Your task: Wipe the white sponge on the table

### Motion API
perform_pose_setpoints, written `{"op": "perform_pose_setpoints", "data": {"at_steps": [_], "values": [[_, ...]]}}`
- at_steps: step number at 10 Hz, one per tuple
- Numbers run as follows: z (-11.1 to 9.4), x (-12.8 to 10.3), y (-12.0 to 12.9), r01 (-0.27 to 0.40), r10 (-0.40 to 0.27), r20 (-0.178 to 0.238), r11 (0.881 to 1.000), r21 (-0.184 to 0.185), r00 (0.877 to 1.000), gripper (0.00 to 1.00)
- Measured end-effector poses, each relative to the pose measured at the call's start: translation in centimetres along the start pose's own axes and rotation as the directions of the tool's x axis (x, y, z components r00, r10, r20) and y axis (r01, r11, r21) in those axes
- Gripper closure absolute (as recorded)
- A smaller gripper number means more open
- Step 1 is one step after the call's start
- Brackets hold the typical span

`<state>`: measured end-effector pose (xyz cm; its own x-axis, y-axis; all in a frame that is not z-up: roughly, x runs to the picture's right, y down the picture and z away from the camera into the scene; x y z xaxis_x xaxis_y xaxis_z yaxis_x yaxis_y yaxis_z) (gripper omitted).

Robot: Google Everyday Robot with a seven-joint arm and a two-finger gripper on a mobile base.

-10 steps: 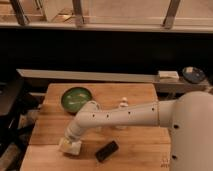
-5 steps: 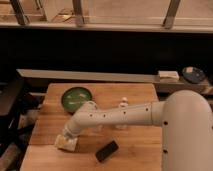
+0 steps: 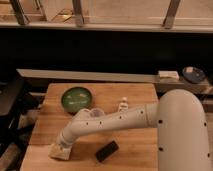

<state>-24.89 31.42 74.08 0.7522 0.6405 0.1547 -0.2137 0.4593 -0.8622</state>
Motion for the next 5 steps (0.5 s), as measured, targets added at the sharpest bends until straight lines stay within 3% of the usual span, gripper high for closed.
{"op": "perform_pose_setpoints", "data": {"at_steps": [5], "values": [[-4.1,5.3,-0.2,-0.127,0.135,-0.078,0.987,0.096,0.988,1.00]]}}
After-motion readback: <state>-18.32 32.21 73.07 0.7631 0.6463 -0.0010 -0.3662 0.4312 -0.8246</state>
